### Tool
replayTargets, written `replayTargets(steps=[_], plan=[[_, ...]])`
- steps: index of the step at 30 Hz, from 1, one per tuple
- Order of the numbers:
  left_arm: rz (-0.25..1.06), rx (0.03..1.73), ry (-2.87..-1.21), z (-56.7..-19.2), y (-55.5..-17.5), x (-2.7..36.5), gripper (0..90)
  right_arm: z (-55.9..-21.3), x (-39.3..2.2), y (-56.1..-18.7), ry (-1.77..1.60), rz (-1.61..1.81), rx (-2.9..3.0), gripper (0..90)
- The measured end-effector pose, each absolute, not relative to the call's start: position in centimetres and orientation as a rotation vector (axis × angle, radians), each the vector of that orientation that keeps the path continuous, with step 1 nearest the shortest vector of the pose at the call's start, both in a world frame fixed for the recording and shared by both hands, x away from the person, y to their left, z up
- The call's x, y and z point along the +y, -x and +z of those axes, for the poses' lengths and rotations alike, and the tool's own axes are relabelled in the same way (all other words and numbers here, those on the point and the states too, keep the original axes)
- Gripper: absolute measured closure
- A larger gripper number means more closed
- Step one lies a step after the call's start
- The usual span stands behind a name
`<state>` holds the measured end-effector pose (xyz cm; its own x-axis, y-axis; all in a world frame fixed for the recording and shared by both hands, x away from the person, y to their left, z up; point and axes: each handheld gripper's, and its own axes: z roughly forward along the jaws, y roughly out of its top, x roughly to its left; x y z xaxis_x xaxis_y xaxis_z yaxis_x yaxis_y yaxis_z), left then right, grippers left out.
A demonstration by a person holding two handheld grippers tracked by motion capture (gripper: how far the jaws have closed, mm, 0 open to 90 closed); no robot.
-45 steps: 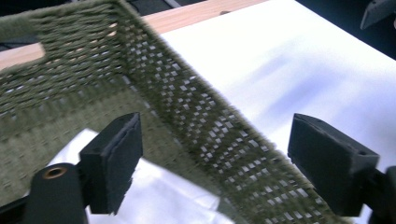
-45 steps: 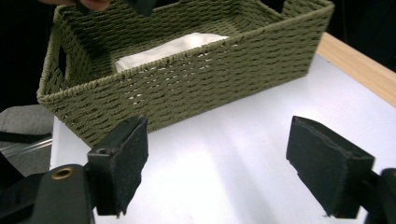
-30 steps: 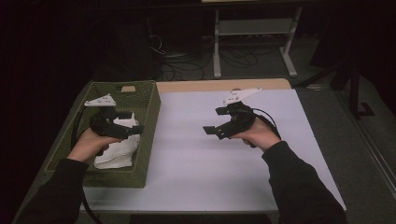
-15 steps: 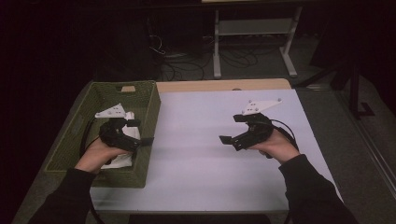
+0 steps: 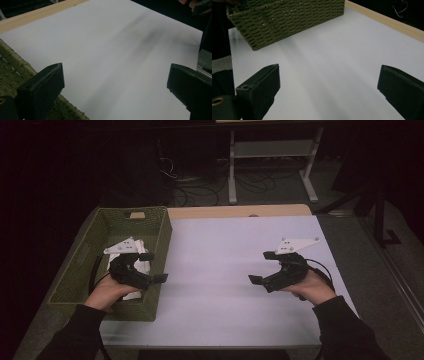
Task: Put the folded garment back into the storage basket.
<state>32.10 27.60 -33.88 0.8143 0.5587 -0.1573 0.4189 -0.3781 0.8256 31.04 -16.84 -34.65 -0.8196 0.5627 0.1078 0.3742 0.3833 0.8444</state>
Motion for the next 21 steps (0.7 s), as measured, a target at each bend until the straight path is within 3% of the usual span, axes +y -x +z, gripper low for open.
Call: replayTargets(steps=[21], plan=[[0.172,0.704,-2.027,-33.95,-32.07,27.40,0.6,-34.98,-17.60,-30.36,-0.848,1.412,2.441,3.5]])
